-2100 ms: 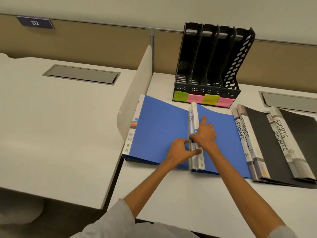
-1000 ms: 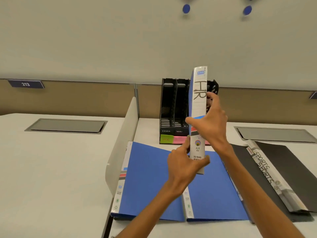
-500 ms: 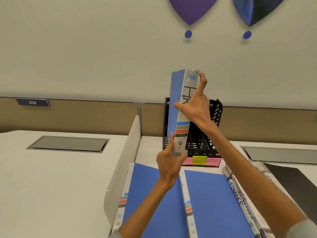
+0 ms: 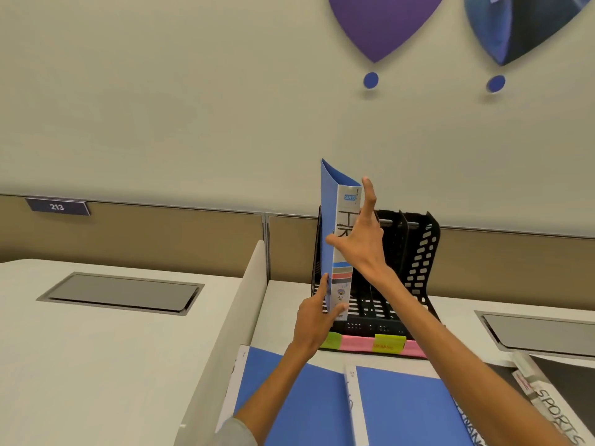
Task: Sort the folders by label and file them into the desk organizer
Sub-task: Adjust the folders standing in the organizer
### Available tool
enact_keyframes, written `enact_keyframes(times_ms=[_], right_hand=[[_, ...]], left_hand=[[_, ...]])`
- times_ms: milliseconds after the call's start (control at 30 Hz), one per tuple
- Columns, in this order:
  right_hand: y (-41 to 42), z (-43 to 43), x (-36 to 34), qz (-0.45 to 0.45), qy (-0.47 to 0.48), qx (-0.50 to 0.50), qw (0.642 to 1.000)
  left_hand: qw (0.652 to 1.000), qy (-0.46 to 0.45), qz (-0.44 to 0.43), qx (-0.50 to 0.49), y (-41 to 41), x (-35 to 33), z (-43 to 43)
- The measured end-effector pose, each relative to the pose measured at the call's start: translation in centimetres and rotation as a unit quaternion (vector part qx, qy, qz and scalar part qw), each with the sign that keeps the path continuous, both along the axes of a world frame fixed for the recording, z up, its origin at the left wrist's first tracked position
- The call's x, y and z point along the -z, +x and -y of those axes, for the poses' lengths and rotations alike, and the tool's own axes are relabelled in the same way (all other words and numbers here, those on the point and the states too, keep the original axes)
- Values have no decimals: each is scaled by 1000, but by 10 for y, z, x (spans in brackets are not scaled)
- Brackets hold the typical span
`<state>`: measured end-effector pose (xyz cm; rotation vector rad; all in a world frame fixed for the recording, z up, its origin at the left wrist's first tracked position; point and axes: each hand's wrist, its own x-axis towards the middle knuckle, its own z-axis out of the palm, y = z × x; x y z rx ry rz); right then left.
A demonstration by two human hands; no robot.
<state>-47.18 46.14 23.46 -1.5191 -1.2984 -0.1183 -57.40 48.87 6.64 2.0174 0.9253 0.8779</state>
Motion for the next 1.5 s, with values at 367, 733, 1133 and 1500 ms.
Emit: enact_keyframes(times_ms=[367,733,1133,1500], right_hand=[[10,-26,32,-36,23,9,999],[9,-36,41,19,43,-23,999],[0,-30,38,34,43,-19,998],[0,-30,50,26,52,-11,998]], left_hand=[[995,-80,20,-51,8,64,-13],[984,-79,84,-139,-10,69,-25],[986,-64,-69,-135,-10,45,-56],[985,-93,-66,-126,-9,41,-58]])
